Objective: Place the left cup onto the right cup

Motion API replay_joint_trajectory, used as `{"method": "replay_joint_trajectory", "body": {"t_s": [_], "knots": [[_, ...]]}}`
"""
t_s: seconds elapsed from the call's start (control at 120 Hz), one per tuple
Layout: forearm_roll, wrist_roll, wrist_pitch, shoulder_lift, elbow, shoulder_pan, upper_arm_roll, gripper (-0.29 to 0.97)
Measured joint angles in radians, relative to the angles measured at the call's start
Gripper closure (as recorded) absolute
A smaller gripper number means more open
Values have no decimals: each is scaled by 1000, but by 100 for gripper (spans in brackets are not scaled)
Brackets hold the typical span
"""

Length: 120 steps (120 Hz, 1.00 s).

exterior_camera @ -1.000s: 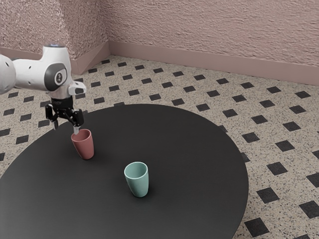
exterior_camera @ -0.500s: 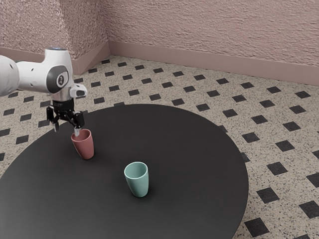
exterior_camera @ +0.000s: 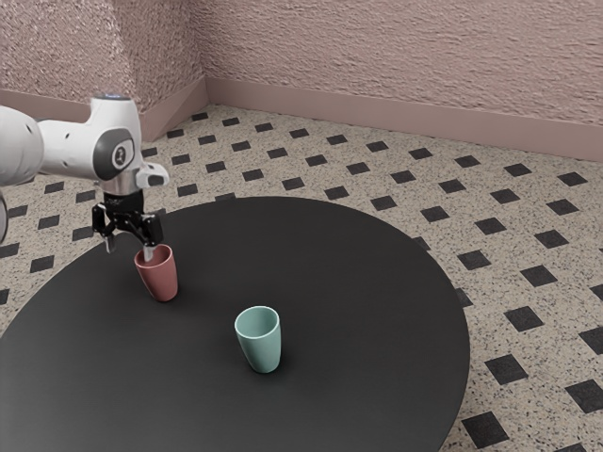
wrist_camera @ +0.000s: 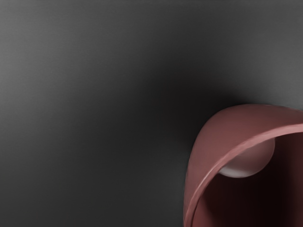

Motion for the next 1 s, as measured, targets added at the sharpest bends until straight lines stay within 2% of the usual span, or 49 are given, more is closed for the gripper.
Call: {"method": "replay_joint_trajectory", "body": {"t_s": [0.175, 0.5, 1.0], "knots": [[0, 0, 0, 4, 2, 0, 0, 3], [0, -3, 0, 7, 2, -6, 0, 21], [0, -7, 0, 7, 2, -8, 0, 39]]}}
